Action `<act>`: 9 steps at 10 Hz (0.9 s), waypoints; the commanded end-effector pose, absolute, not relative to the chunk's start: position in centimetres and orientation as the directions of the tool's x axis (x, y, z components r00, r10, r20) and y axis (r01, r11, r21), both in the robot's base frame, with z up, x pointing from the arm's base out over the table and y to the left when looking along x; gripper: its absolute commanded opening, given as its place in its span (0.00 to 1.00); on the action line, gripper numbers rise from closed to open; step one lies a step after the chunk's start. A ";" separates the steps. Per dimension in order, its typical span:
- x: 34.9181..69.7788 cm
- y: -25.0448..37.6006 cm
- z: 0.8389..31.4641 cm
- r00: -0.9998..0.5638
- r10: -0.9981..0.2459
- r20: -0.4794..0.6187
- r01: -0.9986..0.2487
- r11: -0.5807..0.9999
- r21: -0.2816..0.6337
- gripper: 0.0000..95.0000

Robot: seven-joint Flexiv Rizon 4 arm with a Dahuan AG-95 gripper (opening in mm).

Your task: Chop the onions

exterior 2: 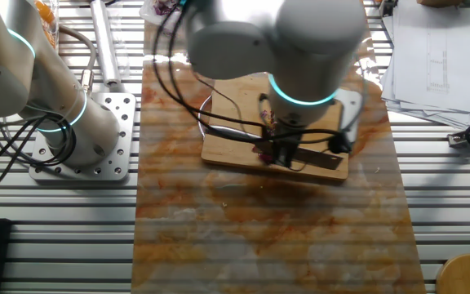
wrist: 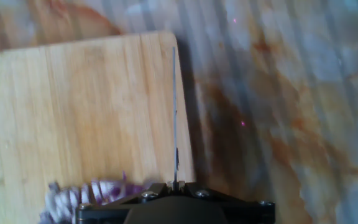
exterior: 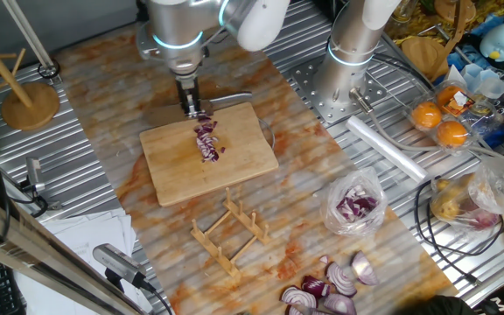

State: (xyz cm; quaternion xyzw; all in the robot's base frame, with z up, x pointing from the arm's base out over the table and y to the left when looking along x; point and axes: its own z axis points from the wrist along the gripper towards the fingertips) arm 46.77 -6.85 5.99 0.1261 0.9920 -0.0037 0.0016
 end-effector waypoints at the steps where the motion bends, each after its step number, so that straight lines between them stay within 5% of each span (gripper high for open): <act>1: 47.2 -6.9 6.3 -0.967 0.255 -0.003 0.255 0.967 -0.009 0.00; 9: 44.4 -6.6 6.2 -0.968 0.249 0.015 0.249 0.968 0.002 0.00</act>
